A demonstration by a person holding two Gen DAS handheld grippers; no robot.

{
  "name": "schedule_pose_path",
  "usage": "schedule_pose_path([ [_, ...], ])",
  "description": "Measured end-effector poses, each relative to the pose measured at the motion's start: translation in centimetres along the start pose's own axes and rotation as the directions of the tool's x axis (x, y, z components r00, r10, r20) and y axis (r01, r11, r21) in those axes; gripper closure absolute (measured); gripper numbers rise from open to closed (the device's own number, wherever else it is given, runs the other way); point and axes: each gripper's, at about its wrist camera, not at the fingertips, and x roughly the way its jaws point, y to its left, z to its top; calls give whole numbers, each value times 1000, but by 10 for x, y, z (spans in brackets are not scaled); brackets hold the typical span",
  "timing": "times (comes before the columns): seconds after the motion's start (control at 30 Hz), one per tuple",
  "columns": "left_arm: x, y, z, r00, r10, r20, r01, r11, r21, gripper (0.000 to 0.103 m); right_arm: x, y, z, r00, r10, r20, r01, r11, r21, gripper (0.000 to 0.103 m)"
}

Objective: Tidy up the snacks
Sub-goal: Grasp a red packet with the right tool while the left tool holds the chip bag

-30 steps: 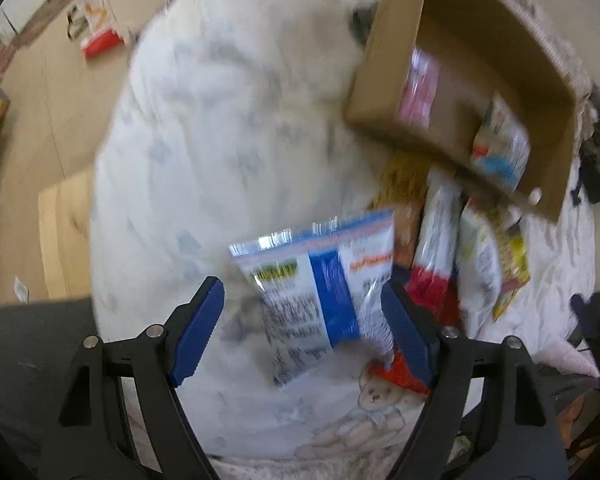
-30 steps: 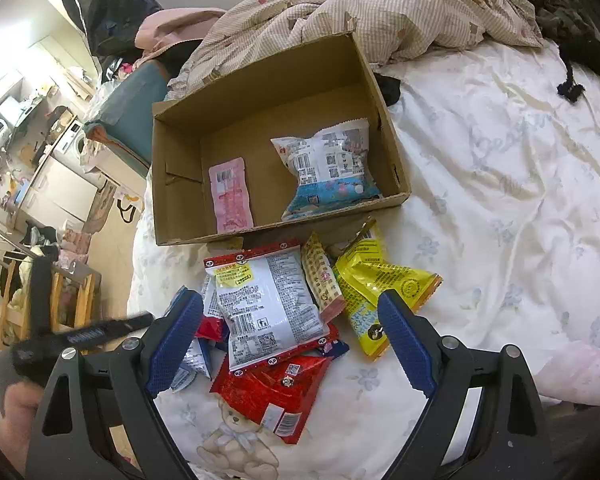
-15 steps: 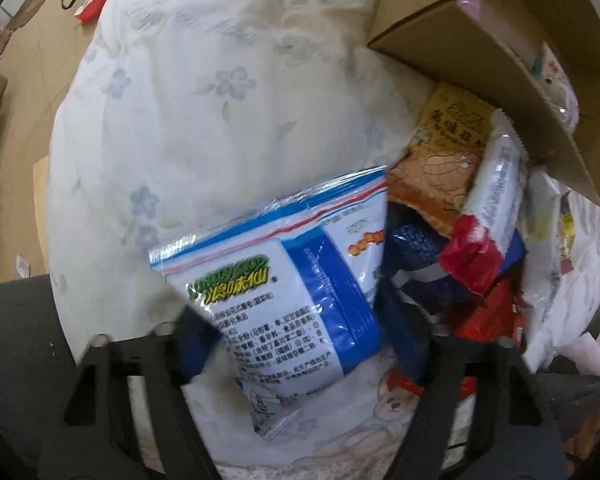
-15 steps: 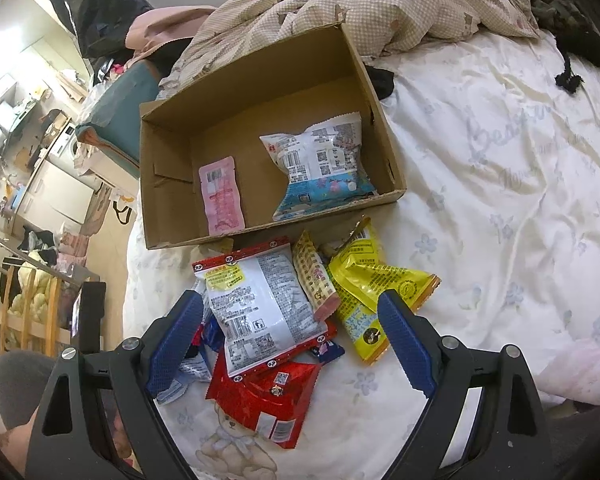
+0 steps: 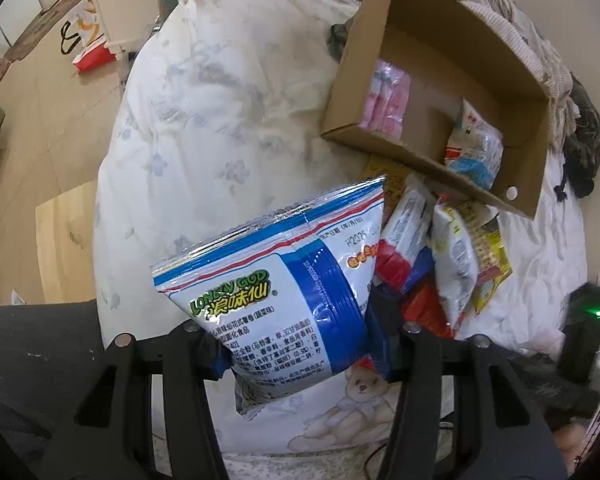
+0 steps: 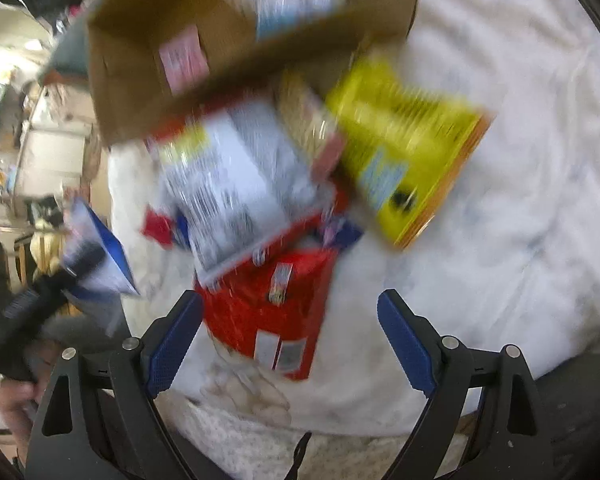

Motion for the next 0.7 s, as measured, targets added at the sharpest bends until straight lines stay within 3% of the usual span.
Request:
schedule_pose_path([
  [0.27, -3, -15, 8, 999, -10, 38, 9, 999, 42, 54, 50, 21, -2, 999, -42, -26, 42, 999, 4, 13],
  [0.37, -7, -11, 8, 999, -16, 49, 14, 999, 37, 54, 52, 30, -9, 995, -96, 2, 96, 995, -33, 24],
  [0.4, -8, -10, 8, 999, -23, 49, 22, 999, 30, 54, 50, 32, -12, 996, -94, 1, 94, 995, -41, 36],
  [0.43, -9, -9, 8, 998, -26, 50, 25, 999, 25, 54, 48, 35, -15, 996, -88, 0, 88, 995, -44, 41],
  [0.53, -12, -5, 10, 998, -27, 57, 27, 1000, 11, 54, 40, 37, -24, 999, -46, 5, 46, 998, -32, 54],
  [0.7, -18, -5, 10, 996, -27, 84, 26, 1000, 11, 54, 25, 39, -40, 997, 72, -6, -72, 997, 3, 65],
])
